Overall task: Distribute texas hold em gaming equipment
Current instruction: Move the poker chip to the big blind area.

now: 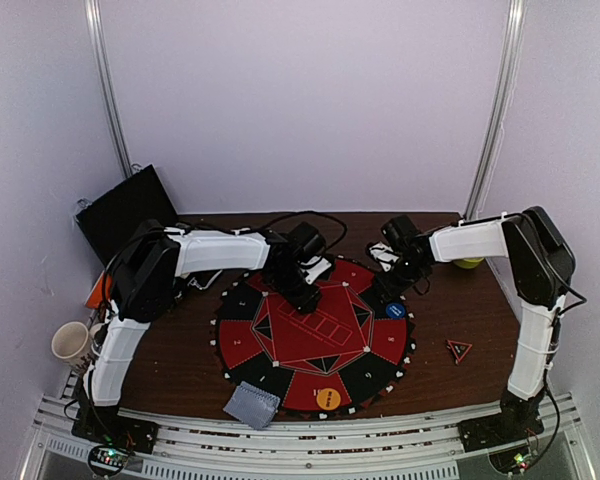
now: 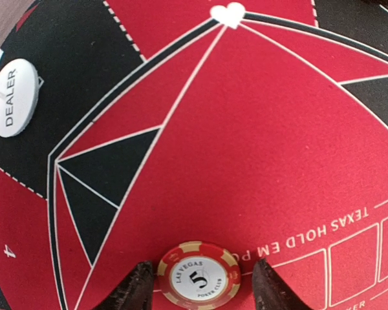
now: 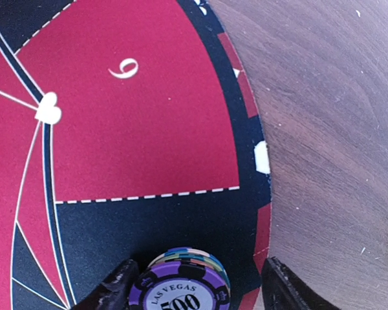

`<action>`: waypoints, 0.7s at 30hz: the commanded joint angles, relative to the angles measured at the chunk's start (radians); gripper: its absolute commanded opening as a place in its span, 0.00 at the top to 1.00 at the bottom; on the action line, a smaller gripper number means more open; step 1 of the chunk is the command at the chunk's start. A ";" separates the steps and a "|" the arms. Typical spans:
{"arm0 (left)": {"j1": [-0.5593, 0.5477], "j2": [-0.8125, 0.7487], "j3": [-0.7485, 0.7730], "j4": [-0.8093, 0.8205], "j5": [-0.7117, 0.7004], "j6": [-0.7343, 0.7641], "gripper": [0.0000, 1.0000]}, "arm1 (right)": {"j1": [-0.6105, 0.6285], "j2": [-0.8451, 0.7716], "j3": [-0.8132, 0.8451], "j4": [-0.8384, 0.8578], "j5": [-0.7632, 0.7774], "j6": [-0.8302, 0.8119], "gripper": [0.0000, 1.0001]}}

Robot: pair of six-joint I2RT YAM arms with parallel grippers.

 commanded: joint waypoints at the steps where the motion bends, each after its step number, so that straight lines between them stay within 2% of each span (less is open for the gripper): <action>1: 0.005 0.023 -0.022 -0.061 -0.003 0.002 0.51 | 0.010 0.026 0.013 -0.050 0.004 0.015 0.28; 3: 0.004 0.009 -0.042 -0.054 0.011 0.007 0.57 | 0.010 0.018 0.017 -0.051 -0.004 0.017 0.23; 4: 0.002 0.002 -0.055 -0.046 0.019 0.014 0.59 | 0.011 0.013 0.021 -0.051 -0.006 0.017 0.16; 5: -0.002 -0.007 -0.069 -0.035 0.026 0.021 0.61 | 0.010 0.009 0.028 -0.053 -0.005 0.017 0.02; 6: -0.006 -0.014 -0.082 -0.025 0.032 0.027 0.64 | 0.010 0.004 0.034 -0.058 -0.006 0.016 0.00; 12: -0.022 -0.037 -0.125 0.000 0.051 0.037 0.74 | 0.013 -0.044 0.056 -0.071 -0.028 0.018 0.00; 21: -0.086 -0.103 -0.248 0.046 0.189 0.074 0.73 | 0.022 -0.186 0.007 -0.057 -0.009 0.023 0.00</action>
